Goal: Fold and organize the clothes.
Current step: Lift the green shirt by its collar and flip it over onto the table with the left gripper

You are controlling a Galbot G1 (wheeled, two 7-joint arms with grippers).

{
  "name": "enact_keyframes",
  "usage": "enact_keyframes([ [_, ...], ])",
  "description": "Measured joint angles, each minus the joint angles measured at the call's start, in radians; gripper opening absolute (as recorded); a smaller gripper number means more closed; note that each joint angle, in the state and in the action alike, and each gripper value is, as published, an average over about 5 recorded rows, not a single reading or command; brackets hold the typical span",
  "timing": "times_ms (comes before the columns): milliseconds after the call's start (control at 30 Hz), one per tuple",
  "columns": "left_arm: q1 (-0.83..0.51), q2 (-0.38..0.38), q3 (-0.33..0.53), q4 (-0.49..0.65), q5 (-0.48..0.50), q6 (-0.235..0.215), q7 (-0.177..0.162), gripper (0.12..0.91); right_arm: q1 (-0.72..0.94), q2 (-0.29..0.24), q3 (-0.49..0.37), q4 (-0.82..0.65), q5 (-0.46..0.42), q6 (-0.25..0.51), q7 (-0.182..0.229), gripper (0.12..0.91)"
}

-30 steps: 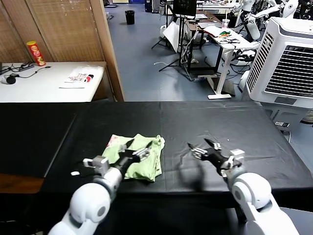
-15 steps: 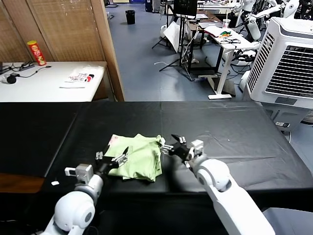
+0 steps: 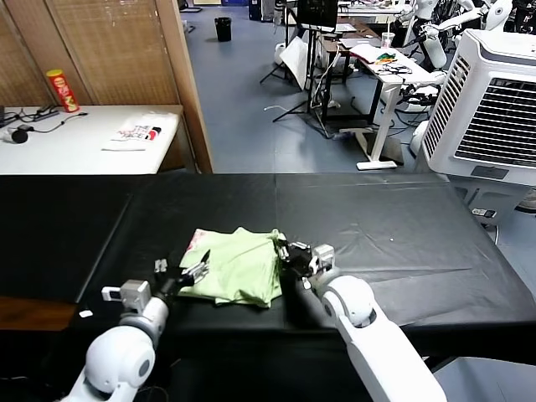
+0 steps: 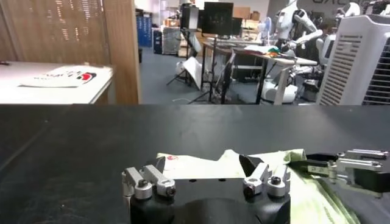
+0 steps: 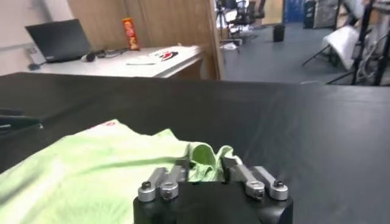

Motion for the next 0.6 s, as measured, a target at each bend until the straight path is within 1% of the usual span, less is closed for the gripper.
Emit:
enact_keyframes([
  [33, -0.004, 0.001, -0.004, 0.007, -0.007, -0.007, 0.005, 0.798, -0.003, -0.001, 0.001, 0.003, -0.001, 0.001, -0.004, 0.169],
  [67, -0.009, 0.001, -0.008, 0.015, -0.018, -0.015, 0.012, 0.798, -0.006, -0.003, 0.003, 0.007, 0.0, 0.003, -0.008, 0.198],
  [133, -0.022, 0.002, -0.016, 0.036, -0.047, -0.032, 0.029, 0.798, -0.012, -0.009, 0.011, 0.02, 0.007, 0.009, -0.015, 0.288],
  [167, -0.03, 0.003, -0.021, 0.049, -0.066, -0.039, 0.039, 0.798, -0.016, -0.013, 0.016, 0.029, 0.015, 0.012, -0.018, 0.338],
  [200, -0.038, 0.003, -0.026, 0.064, -0.086, -0.046, 0.051, 0.798, -0.02, -0.018, 0.022, 0.039, 0.024, 0.014, -0.019, 0.405],
  [267, -0.056, 0.003, -0.036, 0.095, -0.127, -0.055, 0.074, 0.798, -0.029, -0.031, 0.036, 0.067, 0.049, 0.016, -0.019, 0.505],
  [300, -0.065, 0.004, -0.042, 0.112, -0.151, -0.057, 0.085, 0.798, -0.035, -0.04, 0.045, 0.083, 0.062, 0.016, -0.017, 0.572],
  [400, -0.092, 0.012, -0.061, 0.167, -0.238, -0.058, 0.115, 0.798, -0.06, -0.071, 0.076, 0.143, 0.106, 0.016, -0.01, 0.717],
  [433, -0.1, 0.016, -0.067, 0.186, -0.27, -0.058, 0.124, 0.798, -0.07, -0.082, 0.087, 0.165, 0.12, 0.015, -0.006, 0.75],
  [500, -0.114, 0.022, -0.08, 0.222, -0.331, -0.057, 0.139, 0.798, -0.094, -0.102, 0.108, 0.209, 0.141, 0.013, 0.001, 0.786],
  [600, -0.127, 0.029, -0.095, 0.267, -0.415, -0.056, 0.148, 0.798, -0.133, -0.12, 0.136, 0.269, 0.154, 0.01, 0.006, 0.796],
])
